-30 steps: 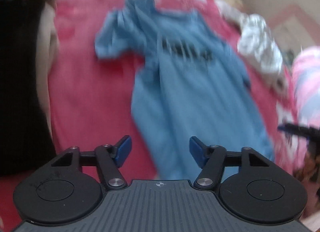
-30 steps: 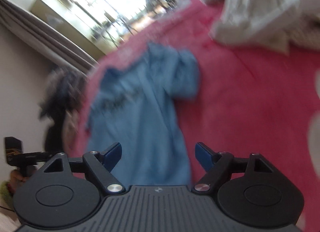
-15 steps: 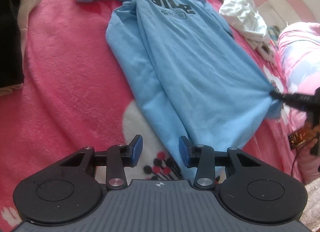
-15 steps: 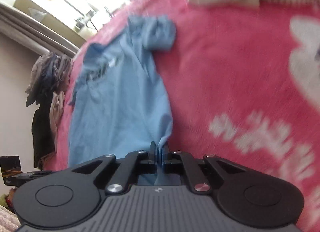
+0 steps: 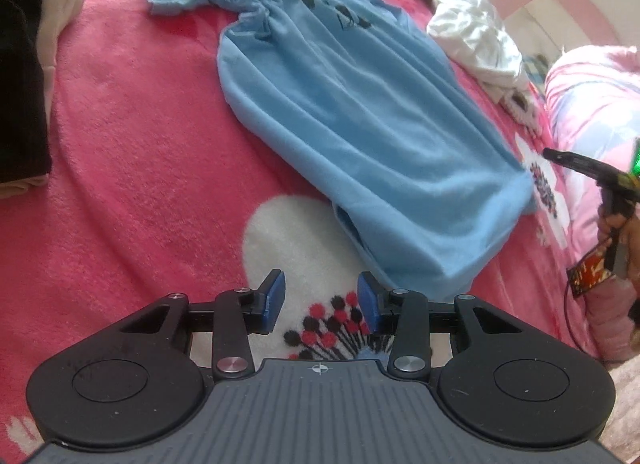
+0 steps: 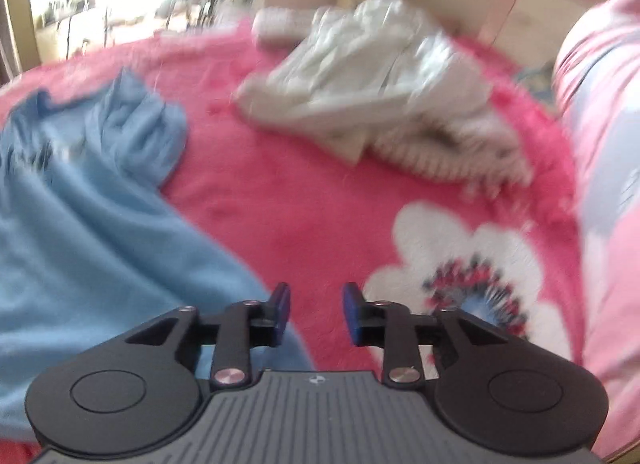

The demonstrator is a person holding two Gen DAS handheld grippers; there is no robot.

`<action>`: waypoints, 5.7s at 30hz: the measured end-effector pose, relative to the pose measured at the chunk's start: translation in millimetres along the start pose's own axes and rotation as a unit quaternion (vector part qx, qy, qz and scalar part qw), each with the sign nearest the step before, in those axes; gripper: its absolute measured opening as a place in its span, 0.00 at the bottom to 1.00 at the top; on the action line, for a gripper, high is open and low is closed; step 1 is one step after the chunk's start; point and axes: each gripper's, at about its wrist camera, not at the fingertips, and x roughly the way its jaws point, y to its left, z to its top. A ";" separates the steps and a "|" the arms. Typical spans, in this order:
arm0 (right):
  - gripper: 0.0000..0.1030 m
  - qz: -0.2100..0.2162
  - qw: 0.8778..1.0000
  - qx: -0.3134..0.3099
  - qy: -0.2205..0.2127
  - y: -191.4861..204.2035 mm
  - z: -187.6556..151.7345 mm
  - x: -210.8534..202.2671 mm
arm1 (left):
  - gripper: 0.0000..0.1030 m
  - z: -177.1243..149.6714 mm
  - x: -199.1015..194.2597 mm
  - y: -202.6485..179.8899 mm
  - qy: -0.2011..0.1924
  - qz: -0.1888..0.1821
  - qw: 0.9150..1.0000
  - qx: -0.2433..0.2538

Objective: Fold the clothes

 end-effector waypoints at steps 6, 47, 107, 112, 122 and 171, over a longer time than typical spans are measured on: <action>0.41 0.229 0.964 -0.122 -0.051 74.5 -10.6 -48.6 | 0.39 11.1 -0.9 5.4 -0.025 0.013 1.000 -0.013; 0.44 0.409 0.905 -0.119 0.000 166.4 4.6 29.3 | 0.39 85.4 34.5 -7.1 -0.074 -0.007 0.996 -0.039; 0.04 0.569 0.739 -0.349 0.085 210.5 -89.3 -74.1 | 0.43 55.0 17.8 43.4 -0.074 -0.018 0.987 -0.142; 0.04 0.565 0.745 -0.343 0.090 204.2 -84.7 -76.3 | 0.43 103.0 19.1 66.0 -0.149 0.041 0.967 -0.202; 0.04 0.561 0.747 -0.342 0.099 201.1 -84.1 -76.0 | 0.43 179.4 45.2 95.0 -0.204 0.186 0.936 -0.218; 0.46 0.573 0.723 -0.347 0.171 253.4 -135.6 -42.9 | 0.27 186.8 -2.4 83.6 -0.179 0.434 0.882 0.031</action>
